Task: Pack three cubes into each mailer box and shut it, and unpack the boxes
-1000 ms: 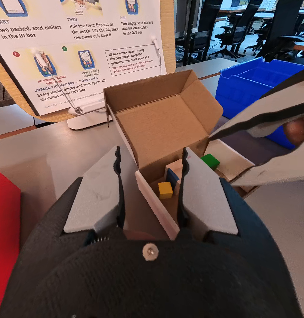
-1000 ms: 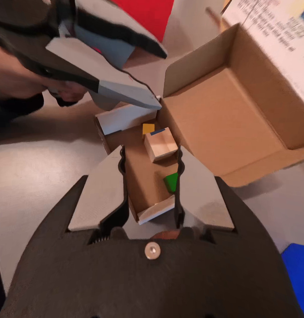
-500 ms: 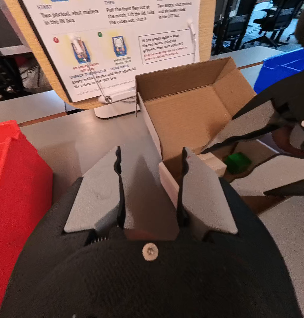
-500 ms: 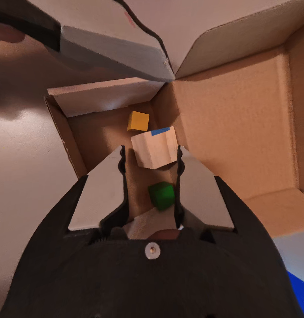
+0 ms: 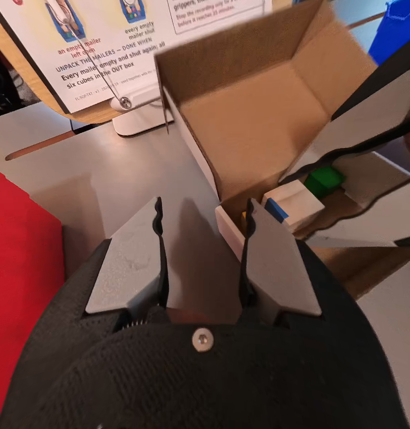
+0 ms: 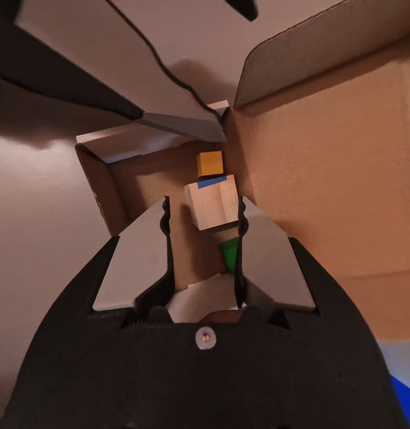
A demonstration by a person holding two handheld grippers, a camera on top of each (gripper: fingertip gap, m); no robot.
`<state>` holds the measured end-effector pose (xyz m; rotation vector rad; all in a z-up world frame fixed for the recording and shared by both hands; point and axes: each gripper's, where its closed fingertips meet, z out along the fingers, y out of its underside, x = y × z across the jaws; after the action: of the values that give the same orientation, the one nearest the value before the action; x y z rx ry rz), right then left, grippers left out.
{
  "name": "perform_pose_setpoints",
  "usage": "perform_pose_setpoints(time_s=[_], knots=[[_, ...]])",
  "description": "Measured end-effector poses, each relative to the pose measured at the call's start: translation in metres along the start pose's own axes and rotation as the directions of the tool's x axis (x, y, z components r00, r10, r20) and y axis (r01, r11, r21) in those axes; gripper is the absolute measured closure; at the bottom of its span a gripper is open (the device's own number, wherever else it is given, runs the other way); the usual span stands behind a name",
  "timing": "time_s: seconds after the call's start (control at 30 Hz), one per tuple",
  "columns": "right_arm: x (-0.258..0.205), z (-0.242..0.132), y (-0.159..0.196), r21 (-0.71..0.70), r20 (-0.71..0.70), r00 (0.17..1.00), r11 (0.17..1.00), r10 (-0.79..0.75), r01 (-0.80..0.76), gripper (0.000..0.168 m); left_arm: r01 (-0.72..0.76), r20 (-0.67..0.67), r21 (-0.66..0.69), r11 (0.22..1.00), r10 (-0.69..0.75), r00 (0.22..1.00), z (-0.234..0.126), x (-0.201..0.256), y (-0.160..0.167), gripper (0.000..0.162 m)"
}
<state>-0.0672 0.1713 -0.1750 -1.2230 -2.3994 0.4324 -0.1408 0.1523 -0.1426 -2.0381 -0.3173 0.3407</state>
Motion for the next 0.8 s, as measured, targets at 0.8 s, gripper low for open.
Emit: perform_pose_setpoints(time_s=[0.8], knots=[[-0.01, 0.002, 0.01, -0.029, 0.058, 0.998, 0.999, -0.027, 0.029, 0.124, -0.036, 0.007, -0.05, 0.998, 0.037, 0.999, 0.007, 0.0, 0.011, 0.097]])
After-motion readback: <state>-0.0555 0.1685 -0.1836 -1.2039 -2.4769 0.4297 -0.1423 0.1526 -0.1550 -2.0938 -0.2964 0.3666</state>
